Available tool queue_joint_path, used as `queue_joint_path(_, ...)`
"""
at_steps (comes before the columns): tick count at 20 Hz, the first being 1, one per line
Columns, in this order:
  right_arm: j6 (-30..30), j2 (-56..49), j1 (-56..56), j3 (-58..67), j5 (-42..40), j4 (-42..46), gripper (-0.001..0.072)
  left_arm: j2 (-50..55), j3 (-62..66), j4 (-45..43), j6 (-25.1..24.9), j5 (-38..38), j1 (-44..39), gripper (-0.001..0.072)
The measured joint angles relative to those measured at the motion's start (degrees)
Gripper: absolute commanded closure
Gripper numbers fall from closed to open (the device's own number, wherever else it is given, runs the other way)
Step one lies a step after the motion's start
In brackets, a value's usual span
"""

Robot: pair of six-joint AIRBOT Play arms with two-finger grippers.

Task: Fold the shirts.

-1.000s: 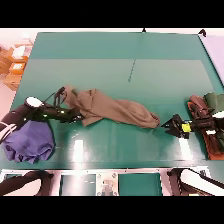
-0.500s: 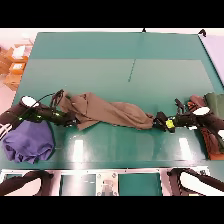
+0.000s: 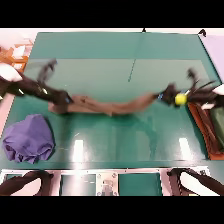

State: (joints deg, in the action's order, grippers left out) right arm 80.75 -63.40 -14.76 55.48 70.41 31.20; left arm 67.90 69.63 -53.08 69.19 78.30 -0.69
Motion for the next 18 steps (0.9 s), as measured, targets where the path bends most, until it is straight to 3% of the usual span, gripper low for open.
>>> queue_joint_path(5, 3.3, 1.6, -9.3, 23.6, 3.5, -12.3, 0.0688, -1.5, 32.6, -3.1, 4.1, 4.2, 0.0, 0.0686)
queue_joint_path(8, 4.9, 2.2, -14.1, 33.9, 4.0, -16.7, 0.0688, -3.1, 46.0, -3.8, 5.9, 2.5, 0.0, 0.0686)
queue_joint_path(14, 5.5, 6.8, -25.2, 46.4, -1.2, -20.3, 0.0688, -10.6, 53.0, -12.1, 8.0, -9.0, 0.0, 0.0686)
queue_joint_path(18, 2.3, 12.4, -32.5, 48.7, -6.1, -20.9, 0.0688, -13.6, 51.7, -19.7, 9.2, -10.4, 0.0, 0.0685)
